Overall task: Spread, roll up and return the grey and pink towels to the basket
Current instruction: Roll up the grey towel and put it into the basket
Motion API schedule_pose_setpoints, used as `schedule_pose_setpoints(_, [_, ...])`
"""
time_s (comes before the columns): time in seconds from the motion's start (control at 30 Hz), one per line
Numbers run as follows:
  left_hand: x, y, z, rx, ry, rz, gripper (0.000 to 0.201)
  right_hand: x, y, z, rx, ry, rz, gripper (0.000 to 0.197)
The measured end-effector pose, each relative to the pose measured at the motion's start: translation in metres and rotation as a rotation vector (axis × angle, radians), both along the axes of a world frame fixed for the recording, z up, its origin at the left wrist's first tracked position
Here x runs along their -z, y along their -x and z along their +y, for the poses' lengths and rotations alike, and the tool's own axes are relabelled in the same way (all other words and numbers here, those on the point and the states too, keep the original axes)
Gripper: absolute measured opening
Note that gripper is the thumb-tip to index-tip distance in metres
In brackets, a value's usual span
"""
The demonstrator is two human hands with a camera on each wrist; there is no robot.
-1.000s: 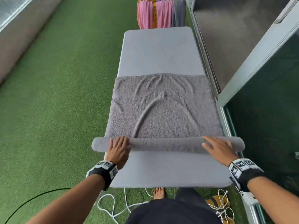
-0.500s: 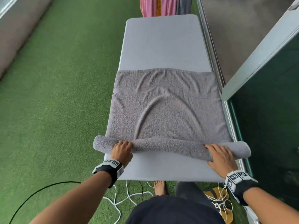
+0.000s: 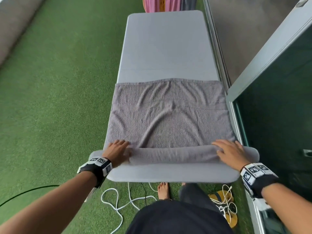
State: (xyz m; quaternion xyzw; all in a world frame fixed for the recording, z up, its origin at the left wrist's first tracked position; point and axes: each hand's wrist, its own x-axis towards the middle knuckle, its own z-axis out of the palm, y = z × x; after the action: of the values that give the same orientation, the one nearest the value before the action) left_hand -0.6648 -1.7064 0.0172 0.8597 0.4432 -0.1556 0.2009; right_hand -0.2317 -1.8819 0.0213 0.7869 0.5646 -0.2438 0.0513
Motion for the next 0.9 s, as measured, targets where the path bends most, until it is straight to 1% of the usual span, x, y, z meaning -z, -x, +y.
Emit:
schedule_pose_setpoints(0.03, [0.001,-0.002,0.001,-0.071,-0.093,-0.036,0.049,0.004,0.000,0.002,0.022,-0.027,0.013,0.042])
schedule_pose_setpoints(0.07, [0.004,-0.004,0.000,-0.120,-0.115,-0.057,0.056,0.006,0.003,0.001,0.024,0.007,0.027,0.050])
schedule_pose_setpoints(0.1, [0.006,-0.006,-0.003,-0.113,-0.094,-0.043,0.060,0.012,0.005,-0.002,0.003,0.069,0.028,0.060])
schedule_pose_setpoints(0.13, [0.011,-0.006,-0.009,-0.070,-0.069,-0.008,0.065,0.014,0.010,-0.006,-0.031,0.120,0.000,0.069])
schedule_pose_setpoints(0.17, [0.018,-0.004,-0.016,-0.021,-0.067,0.040,0.070,0.016,0.013,-0.010,-0.056,0.132,-0.048,0.076])
schedule_pose_setpoints(0.2, [0.023,-0.002,-0.021,0.003,-0.076,0.078,0.073,0.018,0.017,-0.012,-0.060,0.104,-0.092,0.078])
schedule_pose_setpoints(0.23, [0.024,-0.002,-0.023,0.004,-0.096,0.083,0.069,0.018,0.020,-0.011,-0.046,0.073,-0.128,0.075])
schedule_pose_setpoints(0.3, [0.021,-0.007,-0.022,0.005,-0.154,0.084,0.041,0.013,0.023,-0.001,-0.032,0.051,-0.182,0.056])
schedule_pose_setpoints(0.33, [0.016,-0.012,-0.018,0.016,-0.142,0.097,0.026,0.012,0.022,0.007,-0.040,0.081,-0.193,0.045])
schedule_pose_setpoints(0.37, [0.010,-0.017,-0.011,0.040,-0.108,0.110,0.016,0.009,0.019,0.016,-0.056,0.135,-0.204,0.033])
schedule_pose_setpoints(0.4, [0.005,-0.022,-0.004,0.060,-0.054,0.138,0.014,0.005,0.014,0.026,-0.074,0.199,-0.212,0.024])
schedule_pose_setpoints(0.43, [0.000,-0.025,0.005,0.063,-0.006,0.161,0.015,0.002,0.008,0.036,-0.081,0.235,-0.216,0.019])
schedule_pose_setpoints(0.47, [-0.002,-0.027,0.013,0.050,-0.001,0.139,0.018,-0.001,0.001,0.044,-0.069,0.231,-0.210,0.021])
schedule_pose_setpoints(0.5, [-0.003,-0.027,0.020,0.021,-0.039,0.093,0.027,-0.002,-0.004,0.051,-0.044,0.191,-0.201,0.028])
schedule_pose_setpoints(0.57, [0.002,-0.026,0.025,-0.070,-0.116,-0.025,0.058,0.000,-0.013,0.055,0.016,0.071,-0.160,0.040])
schedule_pose_setpoints(0.6, [0.005,-0.025,0.023,-0.096,-0.091,-0.045,0.069,0.002,-0.014,0.054,0.034,0.062,-0.113,0.047])
schedule_pose_setpoints(0.63, [0.010,-0.023,0.019,-0.085,-0.059,-0.029,0.073,0.004,-0.013,0.049,0.035,0.091,-0.073,0.058])
schedule_pose_setpoints(0.67, [0.016,-0.020,0.014,-0.047,-0.057,0.008,0.073,0.007,-0.011,0.043,0.022,0.130,-0.060,0.068])
schedule_pose_setpoints(0.7, [0.023,-0.018,0.009,-0.002,-0.082,0.045,0.072,0.011,-0.009,0.036,-0.006,0.145,-0.090,0.072])
schedule_pose_setpoints(0.73, [0.027,-0.017,0.007,0.022,-0.109,0.070,0.069,0.013,-0.007,0.032,-0.035,0.141,-0.131,0.070])
schedule_pose_setpoints(0.8, [0.027,-0.020,0.007,0.030,-0.168,0.103,0.049,0.013,-0.002,0.029,-0.073,0.150,-0.188,0.057])
schedule_pose_setpoints(0.83, [0.024,-0.024,0.009,0.037,-0.186,0.127,0.038,0.012,-0.001,0.032,-0.087,0.167,-0.195,0.052])
schedule_pose_setpoints(0.9, [0.015,-0.032,0.018,0.076,-0.154,0.164,0.021,0.006,-0.003,0.042,-0.101,0.254,-0.172,0.044])
